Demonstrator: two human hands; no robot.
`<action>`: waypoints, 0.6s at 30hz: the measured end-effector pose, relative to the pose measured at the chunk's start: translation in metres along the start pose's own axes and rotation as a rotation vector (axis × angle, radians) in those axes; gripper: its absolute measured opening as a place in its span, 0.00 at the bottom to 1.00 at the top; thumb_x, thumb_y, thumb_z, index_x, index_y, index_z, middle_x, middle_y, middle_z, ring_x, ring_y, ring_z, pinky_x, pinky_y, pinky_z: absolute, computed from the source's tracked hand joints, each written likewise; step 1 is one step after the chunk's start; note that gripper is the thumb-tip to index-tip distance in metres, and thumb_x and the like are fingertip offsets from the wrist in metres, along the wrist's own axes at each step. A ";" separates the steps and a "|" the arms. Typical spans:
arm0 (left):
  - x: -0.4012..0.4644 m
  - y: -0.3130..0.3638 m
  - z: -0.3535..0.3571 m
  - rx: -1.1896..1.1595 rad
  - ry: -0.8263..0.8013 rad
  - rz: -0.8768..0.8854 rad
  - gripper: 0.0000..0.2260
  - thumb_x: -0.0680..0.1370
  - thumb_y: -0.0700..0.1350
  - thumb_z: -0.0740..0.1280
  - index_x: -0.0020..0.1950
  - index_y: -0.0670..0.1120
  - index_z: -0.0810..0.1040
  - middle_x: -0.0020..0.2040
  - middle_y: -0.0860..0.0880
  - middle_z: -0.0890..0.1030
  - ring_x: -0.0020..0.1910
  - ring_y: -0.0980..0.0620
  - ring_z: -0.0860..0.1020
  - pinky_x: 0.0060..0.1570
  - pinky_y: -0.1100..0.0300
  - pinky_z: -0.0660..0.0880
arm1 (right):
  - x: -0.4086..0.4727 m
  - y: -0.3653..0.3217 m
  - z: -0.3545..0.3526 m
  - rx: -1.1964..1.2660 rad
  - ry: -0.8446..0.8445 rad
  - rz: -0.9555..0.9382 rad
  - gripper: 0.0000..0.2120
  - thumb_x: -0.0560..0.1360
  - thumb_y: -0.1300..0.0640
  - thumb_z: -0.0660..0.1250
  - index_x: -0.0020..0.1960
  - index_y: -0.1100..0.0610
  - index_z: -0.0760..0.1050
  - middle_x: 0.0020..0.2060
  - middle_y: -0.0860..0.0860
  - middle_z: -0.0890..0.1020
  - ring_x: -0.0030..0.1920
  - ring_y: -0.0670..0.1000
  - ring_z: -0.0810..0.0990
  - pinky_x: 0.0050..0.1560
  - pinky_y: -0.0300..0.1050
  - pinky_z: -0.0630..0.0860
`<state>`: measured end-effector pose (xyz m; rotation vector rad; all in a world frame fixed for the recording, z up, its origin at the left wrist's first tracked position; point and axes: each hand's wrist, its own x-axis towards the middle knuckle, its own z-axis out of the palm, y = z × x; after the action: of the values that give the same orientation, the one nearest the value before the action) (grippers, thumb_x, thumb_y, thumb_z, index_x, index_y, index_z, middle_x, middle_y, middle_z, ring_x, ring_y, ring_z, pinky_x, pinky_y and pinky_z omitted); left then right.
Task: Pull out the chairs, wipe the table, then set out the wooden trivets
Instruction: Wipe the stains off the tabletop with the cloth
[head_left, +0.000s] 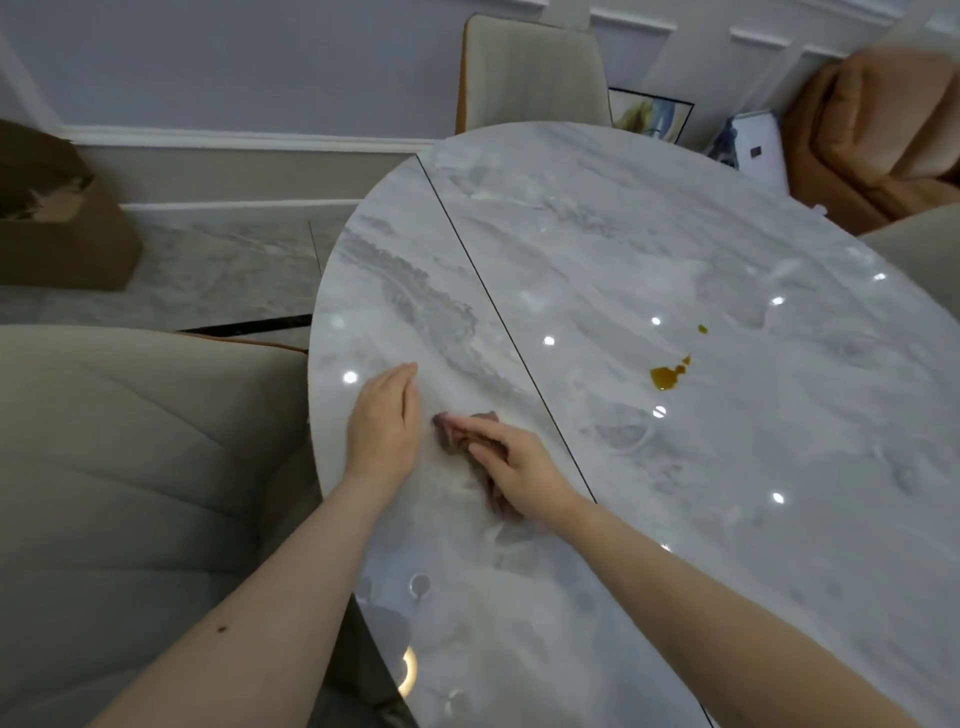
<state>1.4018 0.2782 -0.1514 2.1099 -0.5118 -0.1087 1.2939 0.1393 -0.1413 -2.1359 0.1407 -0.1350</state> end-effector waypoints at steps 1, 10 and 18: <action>-0.006 0.007 0.001 -0.020 0.011 0.024 0.15 0.82 0.42 0.57 0.65 0.40 0.75 0.63 0.43 0.77 0.62 0.47 0.74 0.64 0.58 0.68 | -0.003 -0.007 -0.004 0.148 0.063 0.105 0.16 0.79 0.67 0.60 0.66 0.59 0.72 0.57 0.49 0.79 0.58 0.39 0.77 0.61 0.33 0.70; -0.033 0.057 0.005 -0.368 -0.086 -0.175 0.06 0.77 0.44 0.67 0.42 0.44 0.79 0.37 0.49 0.80 0.39 0.47 0.79 0.44 0.54 0.77 | -0.032 -0.040 -0.015 0.971 0.359 0.496 0.09 0.83 0.59 0.53 0.62 0.56 0.65 0.25 0.54 0.76 0.23 0.50 0.73 0.27 0.37 0.71; -0.060 0.076 0.003 -0.313 -0.319 -0.157 0.10 0.72 0.53 0.72 0.41 0.46 0.81 0.37 0.52 0.82 0.34 0.54 0.76 0.41 0.59 0.74 | -0.059 -0.033 -0.005 1.210 0.552 0.666 0.20 0.80 0.51 0.60 0.66 0.62 0.70 0.58 0.63 0.80 0.61 0.61 0.78 0.58 0.54 0.77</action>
<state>1.3227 0.2637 -0.0979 1.8283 -0.4792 -0.5856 1.2368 0.1621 -0.1139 -0.7390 0.8405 -0.3120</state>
